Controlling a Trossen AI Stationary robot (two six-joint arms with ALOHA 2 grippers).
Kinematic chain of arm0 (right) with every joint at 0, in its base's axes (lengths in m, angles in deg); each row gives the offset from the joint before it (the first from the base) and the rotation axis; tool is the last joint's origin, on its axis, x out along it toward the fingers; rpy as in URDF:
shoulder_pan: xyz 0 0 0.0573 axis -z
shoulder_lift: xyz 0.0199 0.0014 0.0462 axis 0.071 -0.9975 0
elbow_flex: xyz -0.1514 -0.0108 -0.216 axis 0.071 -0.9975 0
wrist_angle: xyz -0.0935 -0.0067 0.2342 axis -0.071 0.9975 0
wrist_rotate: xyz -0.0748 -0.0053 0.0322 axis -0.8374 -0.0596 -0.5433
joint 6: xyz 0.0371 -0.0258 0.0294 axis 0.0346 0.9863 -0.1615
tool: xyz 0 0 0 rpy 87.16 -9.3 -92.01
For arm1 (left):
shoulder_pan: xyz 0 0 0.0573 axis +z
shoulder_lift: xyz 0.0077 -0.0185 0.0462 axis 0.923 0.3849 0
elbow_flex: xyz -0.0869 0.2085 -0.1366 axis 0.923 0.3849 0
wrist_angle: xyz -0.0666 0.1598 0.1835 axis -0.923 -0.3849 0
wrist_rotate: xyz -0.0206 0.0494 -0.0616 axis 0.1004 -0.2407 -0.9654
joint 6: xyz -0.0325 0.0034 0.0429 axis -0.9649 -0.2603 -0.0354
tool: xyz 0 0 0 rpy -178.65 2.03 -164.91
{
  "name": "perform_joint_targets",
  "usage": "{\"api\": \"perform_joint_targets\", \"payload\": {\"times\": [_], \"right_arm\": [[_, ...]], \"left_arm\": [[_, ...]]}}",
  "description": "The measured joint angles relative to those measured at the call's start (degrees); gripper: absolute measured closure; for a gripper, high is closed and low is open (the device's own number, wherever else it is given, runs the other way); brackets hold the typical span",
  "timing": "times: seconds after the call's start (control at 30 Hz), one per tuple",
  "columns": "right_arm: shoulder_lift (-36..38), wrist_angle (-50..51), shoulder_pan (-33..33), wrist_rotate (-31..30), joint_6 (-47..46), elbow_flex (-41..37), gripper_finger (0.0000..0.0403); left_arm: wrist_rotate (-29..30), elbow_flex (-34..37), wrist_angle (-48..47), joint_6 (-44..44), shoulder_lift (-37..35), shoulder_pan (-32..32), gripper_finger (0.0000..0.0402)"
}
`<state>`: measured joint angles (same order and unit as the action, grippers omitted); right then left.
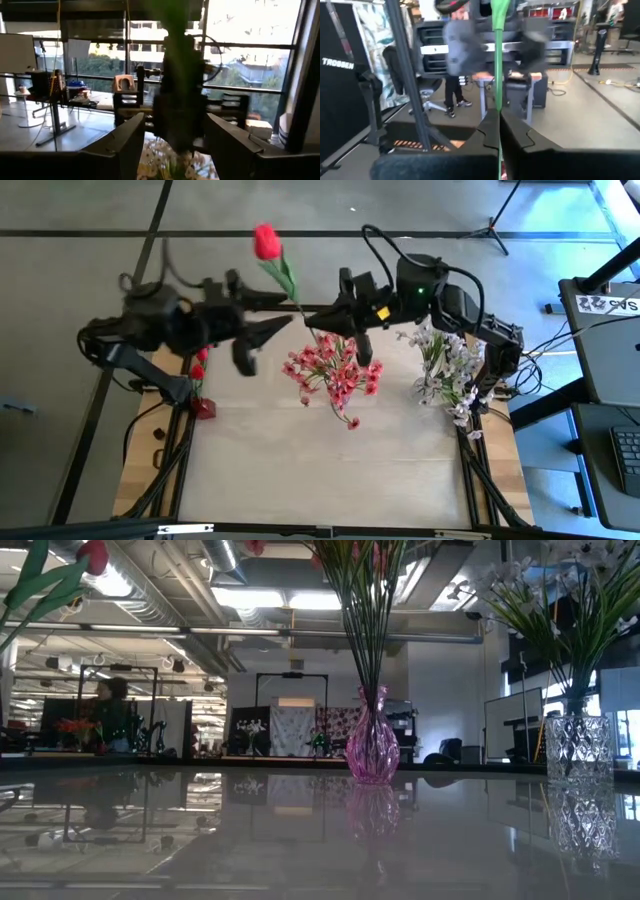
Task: Sort flowers into vase by color
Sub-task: Put the red flower into the red vase
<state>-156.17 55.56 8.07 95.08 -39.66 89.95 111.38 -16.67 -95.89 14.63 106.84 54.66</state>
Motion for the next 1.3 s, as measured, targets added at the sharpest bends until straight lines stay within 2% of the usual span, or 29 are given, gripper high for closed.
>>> {"api": "perform_joint_targets", "payload": {"times": [0.17,0.3,0.57,0.7,0.87,0.93,1.07,1.3], "right_arm": [[0.00,4.07,-0.68,-2.26,0.52,0.04,0.0403],[-0.02,3.97,-0.58,-2.13,0.87,0.07,0.0403],[-0.02,4.24,-0.66,-2.05,0.87,0.07,0.0403],[-0.02,4.20,-0.66,-2.02,0.83,0.07,0.0403],[-0.02,5.70,-0.68,-3.09,0.67,0.07,0.0399],[-0.02,6.11,-0.66,-3.07,0.55,0.07,0.0392],[0.09,6.93,-0.67,-1.93,0.37,0.07,0.0357],[0.68,6.89,-0.66,-0.10,0.21,0.07,0.0239]], "left_arm": [[-9.24,0.00,5.04,-0.87,2.52,3.50,0.0202],[-9.23,0.00,8.38,-0.63,3.41,4.17,0.0202],[-9.20,0.00,8.58,-2.40,3.44,4.57,0.0213],[-8.14,0.00,9.53,-3.62,3.42,4.28,0.0269],[-5.71,0.00,9.14,-3.78,3.80,3.81,0.0378],[-5.44,0.00,8.75,-2.48,3.67,3.22,0.0388],[-5.60,0.00,7.47,-0.35,2.39,1.56,0.0391],[-5.77,0.00,-3.34,-0.46,-4.53,-2.28,0.0396]]}}
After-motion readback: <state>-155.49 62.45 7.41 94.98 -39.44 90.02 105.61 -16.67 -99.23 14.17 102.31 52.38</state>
